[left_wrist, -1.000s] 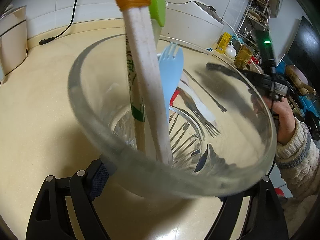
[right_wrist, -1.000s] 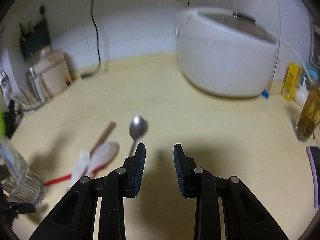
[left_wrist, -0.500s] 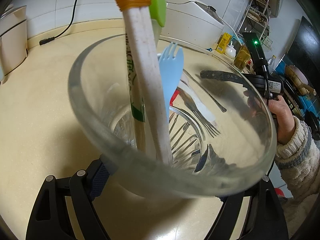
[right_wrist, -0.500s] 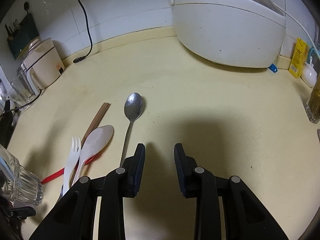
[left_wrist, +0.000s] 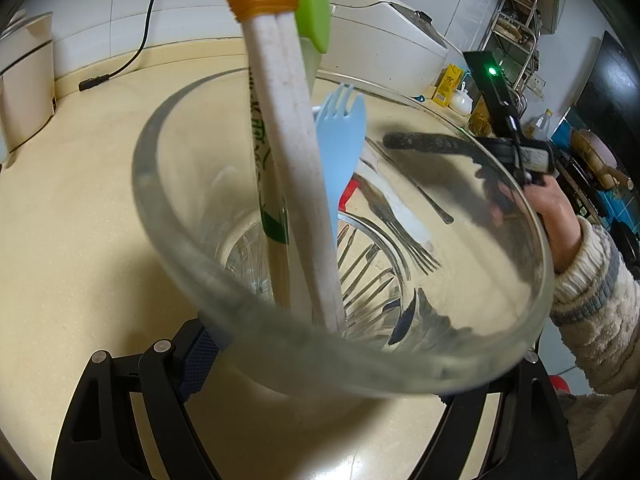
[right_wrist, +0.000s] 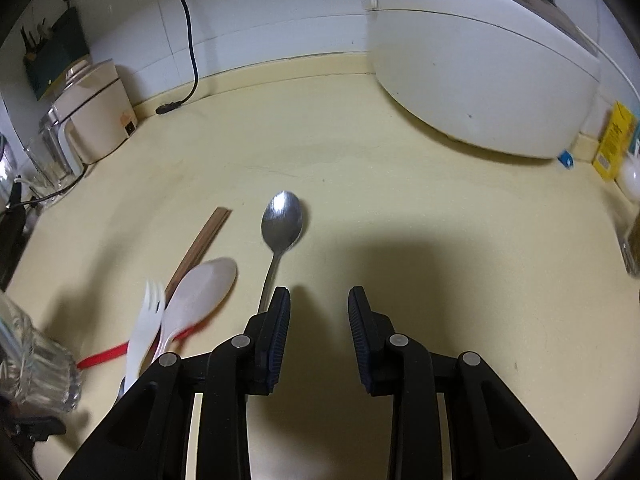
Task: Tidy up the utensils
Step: 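Close the right tool on the silver metal spoon, then lift the metal spoon and carry it to the glass cup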
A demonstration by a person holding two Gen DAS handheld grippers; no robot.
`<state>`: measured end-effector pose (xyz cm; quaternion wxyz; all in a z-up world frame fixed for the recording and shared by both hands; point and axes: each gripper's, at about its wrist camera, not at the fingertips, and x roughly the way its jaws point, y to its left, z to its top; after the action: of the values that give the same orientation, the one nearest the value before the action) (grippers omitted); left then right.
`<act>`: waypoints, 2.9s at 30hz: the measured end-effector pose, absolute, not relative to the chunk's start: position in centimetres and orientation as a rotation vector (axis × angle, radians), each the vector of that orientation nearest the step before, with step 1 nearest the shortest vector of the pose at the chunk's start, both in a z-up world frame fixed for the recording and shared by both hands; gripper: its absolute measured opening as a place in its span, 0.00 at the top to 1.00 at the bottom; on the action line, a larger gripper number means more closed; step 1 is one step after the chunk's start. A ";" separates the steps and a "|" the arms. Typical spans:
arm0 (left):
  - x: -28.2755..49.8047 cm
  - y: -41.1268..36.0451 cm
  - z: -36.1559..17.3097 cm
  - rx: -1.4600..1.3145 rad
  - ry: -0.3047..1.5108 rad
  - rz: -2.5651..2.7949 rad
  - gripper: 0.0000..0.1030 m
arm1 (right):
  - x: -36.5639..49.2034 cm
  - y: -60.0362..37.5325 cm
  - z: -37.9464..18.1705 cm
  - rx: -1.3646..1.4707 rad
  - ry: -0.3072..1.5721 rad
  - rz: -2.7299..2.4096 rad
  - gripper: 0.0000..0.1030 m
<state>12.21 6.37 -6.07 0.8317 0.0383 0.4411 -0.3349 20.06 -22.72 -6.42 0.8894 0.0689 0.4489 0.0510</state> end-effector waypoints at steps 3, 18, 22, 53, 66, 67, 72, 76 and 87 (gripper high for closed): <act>12.2 6.3 -6.0 0.083 0.935 -0.709 0.16 | 20.9 -24.0 -6.6 0.252 0.918 0.121 0.69; 11.9 6.0 -5.9 0.094 0.935 -0.702 0.16 | 22.6 -21.4 -5.7 0.178 0.860 0.173 0.61; 11.9 6.1 -5.8 0.087 0.935 -0.705 0.16 | 23.8 -20.2 -5.8 0.130 0.875 0.171 0.60; 11.7 6.1 -5.8 0.101 0.935 -0.694 0.16 | 25.3 -18.9 -6.7 0.004 0.939 0.183 0.71; 11.9 6.2 -5.8 0.091 0.936 -0.700 0.15 | 20.4 -21.7 -6.6 0.159 0.935 0.294 0.71; 11.8 6.1 -5.8 0.093 0.936 -0.699 0.15 | 20.3 -21.7 -6.6 0.159 0.935 0.292 0.71; 11.9 6.1 -5.8 0.094 0.936 -0.699 0.15 | 19.6 -20.8 -6.5 0.125 0.937 0.298 0.71; 11.9 6.1 -5.8 0.093 0.936 -0.700 0.15 | 18.7 -19.6 -6.4 0.038 0.938 0.294 0.71; 12.0 6.0 -5.8 0.087 0.937 -0.703 0.15 | 17.4 -18.5 -6.4 -0.080 0.937 0.236 0.70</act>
<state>12.00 6.02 -5.82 0.8325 0.0408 0.4420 -0.3316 17.45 -18.49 -6.35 0.8847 -0.0386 0.4504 0.1137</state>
